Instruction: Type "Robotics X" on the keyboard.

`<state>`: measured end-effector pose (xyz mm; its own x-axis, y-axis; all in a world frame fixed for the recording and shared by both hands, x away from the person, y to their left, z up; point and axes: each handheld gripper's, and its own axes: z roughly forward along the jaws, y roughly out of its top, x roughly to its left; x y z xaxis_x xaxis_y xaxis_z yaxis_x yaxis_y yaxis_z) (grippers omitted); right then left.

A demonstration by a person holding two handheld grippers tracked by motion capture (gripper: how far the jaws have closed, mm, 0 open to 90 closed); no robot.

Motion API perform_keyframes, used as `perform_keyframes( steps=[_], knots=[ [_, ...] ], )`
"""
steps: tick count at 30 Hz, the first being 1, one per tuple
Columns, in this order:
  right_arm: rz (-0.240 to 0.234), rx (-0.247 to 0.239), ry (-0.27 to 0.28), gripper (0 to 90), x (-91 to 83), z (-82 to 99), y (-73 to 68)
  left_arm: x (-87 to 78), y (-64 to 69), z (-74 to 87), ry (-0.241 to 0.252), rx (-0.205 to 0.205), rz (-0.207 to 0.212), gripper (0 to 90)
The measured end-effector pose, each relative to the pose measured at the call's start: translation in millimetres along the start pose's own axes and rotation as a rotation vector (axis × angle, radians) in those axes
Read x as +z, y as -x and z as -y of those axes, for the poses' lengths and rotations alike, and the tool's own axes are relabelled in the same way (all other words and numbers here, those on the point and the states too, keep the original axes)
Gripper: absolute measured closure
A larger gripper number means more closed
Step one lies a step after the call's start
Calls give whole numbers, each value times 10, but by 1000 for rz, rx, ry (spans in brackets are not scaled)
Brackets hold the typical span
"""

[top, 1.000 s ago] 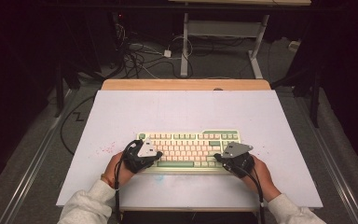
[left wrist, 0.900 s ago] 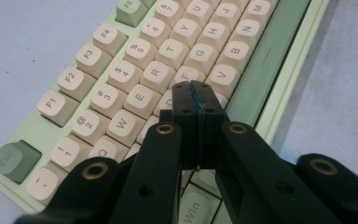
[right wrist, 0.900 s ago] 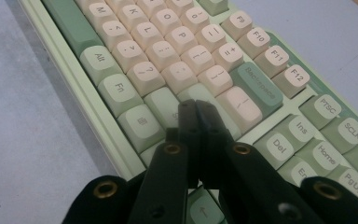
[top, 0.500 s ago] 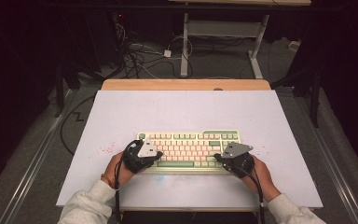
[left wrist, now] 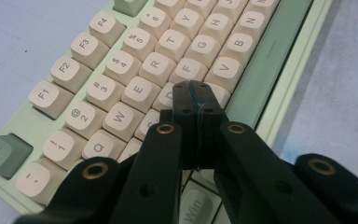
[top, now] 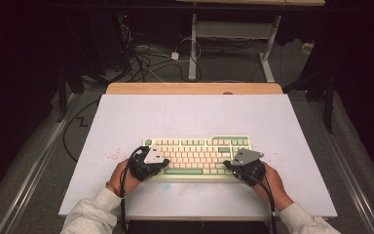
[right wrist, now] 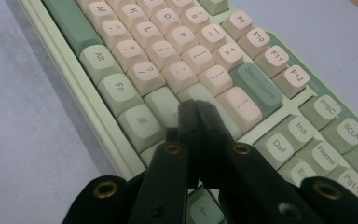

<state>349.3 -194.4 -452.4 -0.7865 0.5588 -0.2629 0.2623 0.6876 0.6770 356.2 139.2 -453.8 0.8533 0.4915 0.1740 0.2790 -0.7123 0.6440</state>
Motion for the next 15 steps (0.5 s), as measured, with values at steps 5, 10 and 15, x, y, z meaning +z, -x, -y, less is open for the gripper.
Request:
perform_keyframes(
  steps=[5, 10, 15],
  knots=[
    [-4, 5, -3, 900, -9, -1, 10, -157, 36, -81, 81, 6, -6, 880],
    [4, 5, 8, 900, -36, 0, 12, -178, 51, -77, 85, 13, -14, 880],
    [16, 2, 29, 900, -93, -15, 19, -196, 39, -71, 103, 3, -40, 879]
  ],
)
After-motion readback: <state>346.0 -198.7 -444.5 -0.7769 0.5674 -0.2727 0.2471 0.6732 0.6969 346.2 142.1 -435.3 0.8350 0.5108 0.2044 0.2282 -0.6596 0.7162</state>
